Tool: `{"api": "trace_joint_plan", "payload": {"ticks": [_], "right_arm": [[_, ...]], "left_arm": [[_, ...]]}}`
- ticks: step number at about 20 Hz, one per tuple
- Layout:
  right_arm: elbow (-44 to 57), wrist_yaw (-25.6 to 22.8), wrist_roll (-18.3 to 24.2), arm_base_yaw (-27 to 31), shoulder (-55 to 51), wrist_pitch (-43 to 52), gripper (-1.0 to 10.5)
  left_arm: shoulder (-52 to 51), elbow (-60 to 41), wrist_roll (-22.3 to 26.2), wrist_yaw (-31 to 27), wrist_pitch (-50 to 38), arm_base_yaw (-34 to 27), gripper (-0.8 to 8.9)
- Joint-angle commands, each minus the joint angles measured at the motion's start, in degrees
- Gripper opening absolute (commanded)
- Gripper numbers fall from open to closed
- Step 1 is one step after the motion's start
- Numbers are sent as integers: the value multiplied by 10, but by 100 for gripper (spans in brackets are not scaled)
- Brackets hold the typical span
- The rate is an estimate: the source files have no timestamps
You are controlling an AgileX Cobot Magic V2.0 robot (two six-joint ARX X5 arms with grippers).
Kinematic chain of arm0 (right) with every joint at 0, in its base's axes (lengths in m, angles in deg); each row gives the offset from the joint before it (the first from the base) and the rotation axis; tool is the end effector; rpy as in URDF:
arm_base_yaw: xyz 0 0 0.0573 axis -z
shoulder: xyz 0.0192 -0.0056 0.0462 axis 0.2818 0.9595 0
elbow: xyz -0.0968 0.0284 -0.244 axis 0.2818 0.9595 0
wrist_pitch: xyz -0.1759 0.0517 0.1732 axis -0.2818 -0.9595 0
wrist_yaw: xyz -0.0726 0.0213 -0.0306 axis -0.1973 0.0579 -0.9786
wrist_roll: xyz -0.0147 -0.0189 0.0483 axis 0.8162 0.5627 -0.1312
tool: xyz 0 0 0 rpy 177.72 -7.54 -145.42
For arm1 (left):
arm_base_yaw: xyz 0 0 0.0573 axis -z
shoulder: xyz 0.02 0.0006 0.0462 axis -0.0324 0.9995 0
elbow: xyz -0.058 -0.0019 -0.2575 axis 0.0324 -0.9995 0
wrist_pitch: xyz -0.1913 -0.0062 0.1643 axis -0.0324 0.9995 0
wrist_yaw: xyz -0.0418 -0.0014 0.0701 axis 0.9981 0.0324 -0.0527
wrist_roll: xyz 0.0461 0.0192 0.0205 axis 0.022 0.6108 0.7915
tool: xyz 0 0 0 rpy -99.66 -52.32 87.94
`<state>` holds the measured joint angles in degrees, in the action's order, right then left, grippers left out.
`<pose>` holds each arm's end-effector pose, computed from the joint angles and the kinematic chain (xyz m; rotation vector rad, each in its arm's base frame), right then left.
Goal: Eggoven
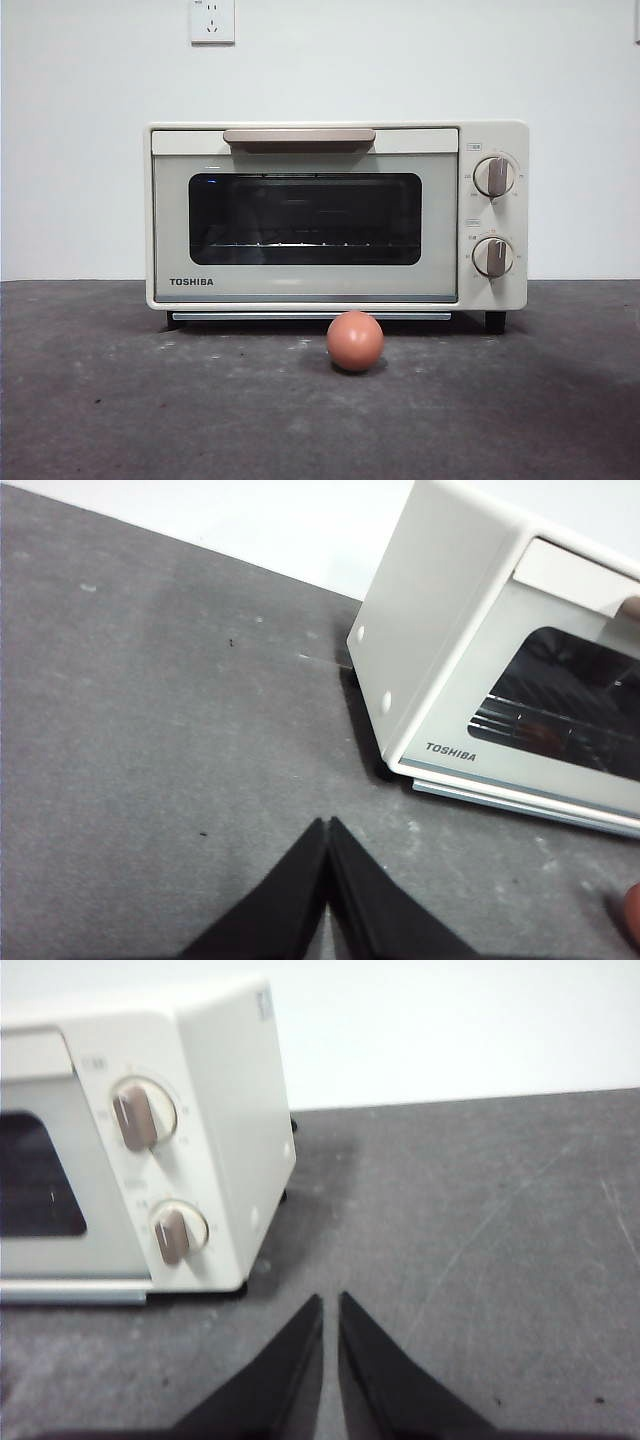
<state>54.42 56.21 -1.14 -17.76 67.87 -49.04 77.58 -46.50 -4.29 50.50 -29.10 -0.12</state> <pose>0.0966 0.0054 0.1622 0.1424 0.0645 0.1226 0.0946 -0.0033 0.1578 -0.3464 0.1690 -0.1662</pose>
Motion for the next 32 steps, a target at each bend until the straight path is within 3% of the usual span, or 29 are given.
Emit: {"api": "trace_joint_plan", "payload": {"ticks": [1, 6, 14, 19, 28, 32], "right_arm": [[1, 1, -32, 0, -1, 9, 4], [-26, 8, -123, 0, -1, -23, 4], [-150, 33, -122, 0, 26, -123, 4], [-254, 75, -73, 0, 96, -226, 4], [-433, 206, 56, -6, 267, -458, 4], [-479, 247, 77, -30, 319, -519, 4]], "left_arm": [[-1, -14, -43, 0, -5, -1, 7], [-1, 14, -85, 14, 21, -1, 7], [37, 125, -84, 55, 97, -1, 7], [101, 211, -42, 109, 154, -1, 7], [229, 367, 99, 197, 332, 2, 7], [268, 410, 138, 202, 401, 11, 7]]}}
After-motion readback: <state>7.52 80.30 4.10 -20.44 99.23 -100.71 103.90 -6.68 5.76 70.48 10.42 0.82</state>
